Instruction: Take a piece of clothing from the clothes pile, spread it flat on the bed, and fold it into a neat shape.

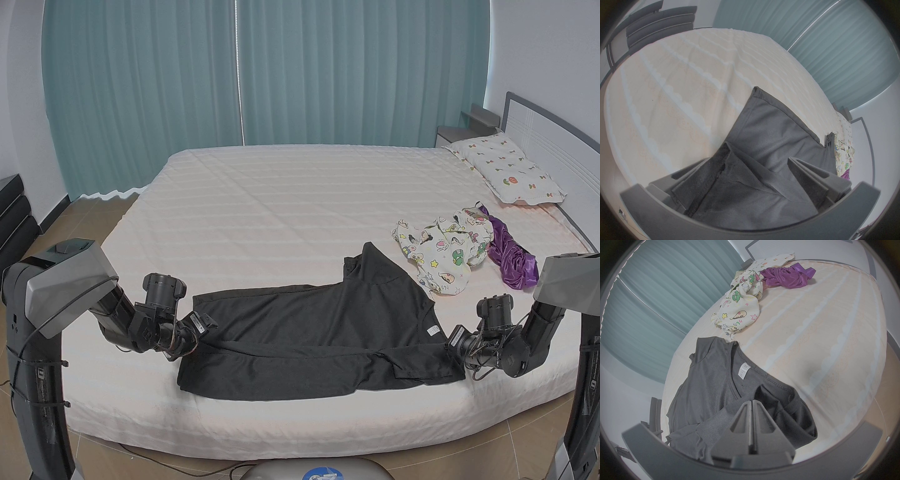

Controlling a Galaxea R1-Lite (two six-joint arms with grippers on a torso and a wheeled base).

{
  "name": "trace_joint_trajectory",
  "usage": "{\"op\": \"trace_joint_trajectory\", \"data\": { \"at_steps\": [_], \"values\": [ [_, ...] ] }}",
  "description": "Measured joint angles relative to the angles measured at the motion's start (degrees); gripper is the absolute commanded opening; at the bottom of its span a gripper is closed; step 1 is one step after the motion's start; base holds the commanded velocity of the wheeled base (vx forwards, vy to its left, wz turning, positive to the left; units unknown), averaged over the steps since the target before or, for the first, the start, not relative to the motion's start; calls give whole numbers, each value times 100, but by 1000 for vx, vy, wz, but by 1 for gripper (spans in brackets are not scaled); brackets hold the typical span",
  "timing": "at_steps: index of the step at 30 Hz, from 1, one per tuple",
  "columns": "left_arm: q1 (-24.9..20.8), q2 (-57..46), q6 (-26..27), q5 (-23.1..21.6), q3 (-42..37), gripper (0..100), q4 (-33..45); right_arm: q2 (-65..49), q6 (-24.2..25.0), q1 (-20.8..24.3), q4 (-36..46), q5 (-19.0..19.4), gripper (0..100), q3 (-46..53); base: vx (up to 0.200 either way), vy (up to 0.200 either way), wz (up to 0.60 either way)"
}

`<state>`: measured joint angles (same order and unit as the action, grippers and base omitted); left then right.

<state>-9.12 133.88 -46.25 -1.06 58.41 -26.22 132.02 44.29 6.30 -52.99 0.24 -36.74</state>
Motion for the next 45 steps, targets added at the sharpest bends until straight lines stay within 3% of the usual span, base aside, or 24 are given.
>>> {"op": "trace_joint_trajectory", "data": {
  "at_steps": [19,25,45],
  "values": [
    [59,-135,-49,63,-310,0,28,-40,24,0,-18,0,0,22,0,0,0],
    [107,-402,-129,55,-394,0,83,-83,22,2,-692,0,0,210,0,0,0],
    [332,-1442,66,-27,-444,0,1507,-405,71,0,-1286,16,0,631,0,0,0]
  ]
}}
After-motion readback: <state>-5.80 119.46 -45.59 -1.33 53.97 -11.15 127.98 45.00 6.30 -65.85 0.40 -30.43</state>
